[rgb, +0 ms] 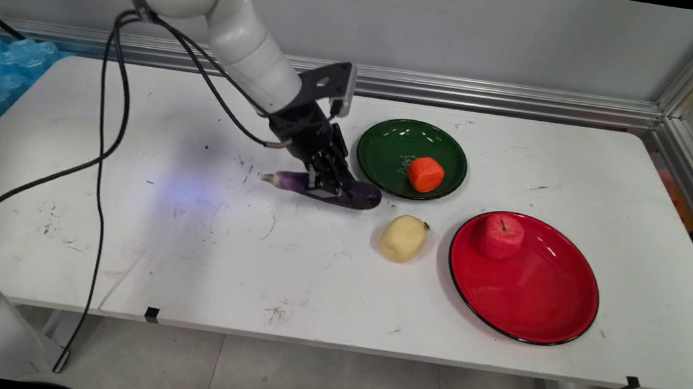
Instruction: Place the picked object on the table
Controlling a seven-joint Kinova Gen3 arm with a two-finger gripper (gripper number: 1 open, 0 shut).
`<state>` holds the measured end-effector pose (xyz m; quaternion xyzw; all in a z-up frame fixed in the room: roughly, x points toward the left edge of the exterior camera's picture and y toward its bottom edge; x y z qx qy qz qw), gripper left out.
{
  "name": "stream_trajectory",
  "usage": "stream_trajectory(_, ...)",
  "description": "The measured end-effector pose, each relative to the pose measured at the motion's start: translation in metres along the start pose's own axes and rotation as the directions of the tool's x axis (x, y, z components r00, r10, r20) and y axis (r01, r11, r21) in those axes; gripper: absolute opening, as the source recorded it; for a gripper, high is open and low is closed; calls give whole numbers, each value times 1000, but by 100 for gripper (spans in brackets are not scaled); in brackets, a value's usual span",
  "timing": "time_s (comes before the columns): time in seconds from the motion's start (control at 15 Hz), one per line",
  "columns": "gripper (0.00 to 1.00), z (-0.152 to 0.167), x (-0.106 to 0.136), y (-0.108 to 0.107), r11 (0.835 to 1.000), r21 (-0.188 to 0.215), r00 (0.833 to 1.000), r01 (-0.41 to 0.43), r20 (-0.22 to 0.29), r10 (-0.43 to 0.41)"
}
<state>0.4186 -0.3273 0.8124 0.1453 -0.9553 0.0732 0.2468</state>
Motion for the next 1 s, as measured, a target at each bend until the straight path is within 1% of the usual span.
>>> stream_trajectory(0.27, 0, 22, 0, 3, 1000, -13, 1000, 0, -3, 0)
stream_trajectory(0.53, 0, 36, -1, 5, 1000, -20, 1000, 3, -5, -3)
stream_trajectory(0.6, 100, 38, -1, 5, 1000, -20, 1000, 4, -6, -4)
stream_trajectory(1.0, 100, 41, -3, 6, 1000, -18, 1000, -1, -11, 1)
